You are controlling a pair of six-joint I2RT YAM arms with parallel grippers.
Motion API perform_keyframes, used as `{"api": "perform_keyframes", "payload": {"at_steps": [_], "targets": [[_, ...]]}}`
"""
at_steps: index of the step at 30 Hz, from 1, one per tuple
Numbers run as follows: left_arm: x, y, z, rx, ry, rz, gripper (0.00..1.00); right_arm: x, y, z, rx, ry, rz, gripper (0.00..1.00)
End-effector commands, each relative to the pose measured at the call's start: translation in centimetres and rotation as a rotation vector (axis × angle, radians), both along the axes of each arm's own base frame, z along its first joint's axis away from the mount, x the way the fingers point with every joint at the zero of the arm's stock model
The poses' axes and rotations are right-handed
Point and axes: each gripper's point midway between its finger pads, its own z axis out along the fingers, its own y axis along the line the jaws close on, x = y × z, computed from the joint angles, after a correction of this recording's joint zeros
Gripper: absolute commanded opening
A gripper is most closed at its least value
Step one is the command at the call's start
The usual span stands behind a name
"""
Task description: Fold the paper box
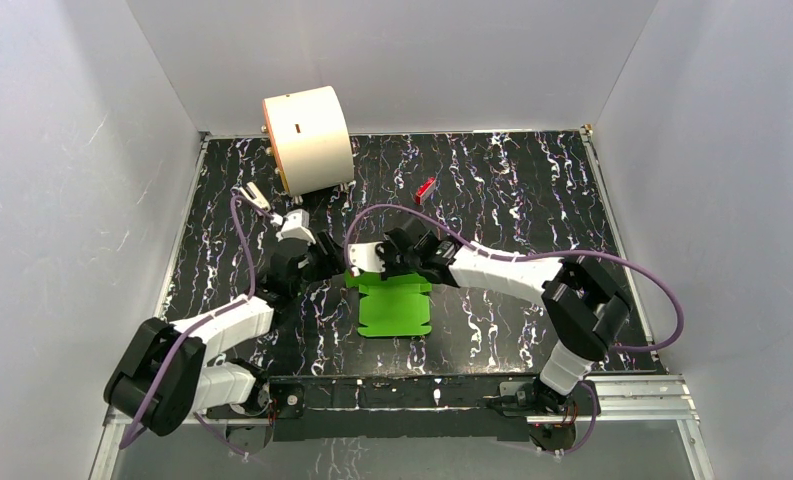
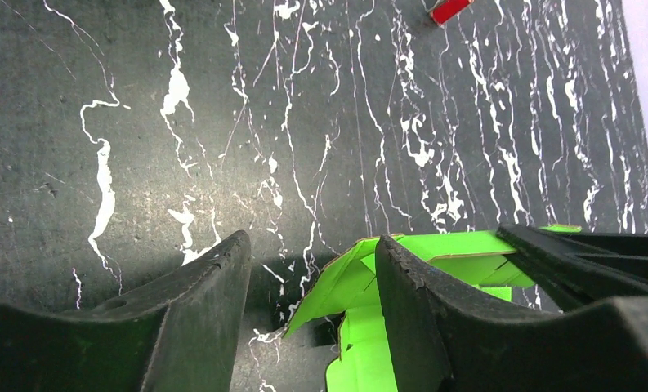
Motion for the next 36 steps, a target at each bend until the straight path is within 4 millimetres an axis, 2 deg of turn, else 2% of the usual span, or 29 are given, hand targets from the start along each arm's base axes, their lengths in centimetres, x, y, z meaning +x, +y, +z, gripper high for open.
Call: {"api": "perform_keyframes", "payload": {"at_steps": [1, 7, 13, 18, 27, 32, 36], "targets": [[0.3, -0.9, 0.9, 0.002, -0.027, -0.062, 0.55, 0.5, 0.5, 2.4, 0.054, -0.083, 0.007, 0.00], [-0.3, -1.6, -0.1, 0.007, 0.000, -0.121, 0.51, 0.6, 0.8, 2.7, 0.070, -0.123, 0.014, 0.00], [-0.3, -3.3, 0.5, -0.018, 0.000, -0.208, 0.45, 1.0, 1.2, 3.6, 0.094, -0.189, 0.009, 0.00], [0.1, -3.7, 1.3, -0.020, -0.028, -0.226, 0.41, 1.2, 1.5, 4.2, 0.111, -0.231, 0.017, 0.00], [1.0, -4.4, 2.2, 0.001, -0.081, -0.253, 0.20, 1.6, 1.7, 4.3, 0.119, -0.311, 0.013, 0.00], [0.2, -5.9, 3.0, 0.022, -0.129, -0.310, 0.10, 1.5, 1.8, 4.2, 0.125, -0.343, 0.016, 0.00], [-0.6, -6.5, 3.2, 0.039, -0.160, -0.344, 0.07, 1.4, 1.8, 4.2, 0.140, -0.375, 0.016, 0.00]]}}
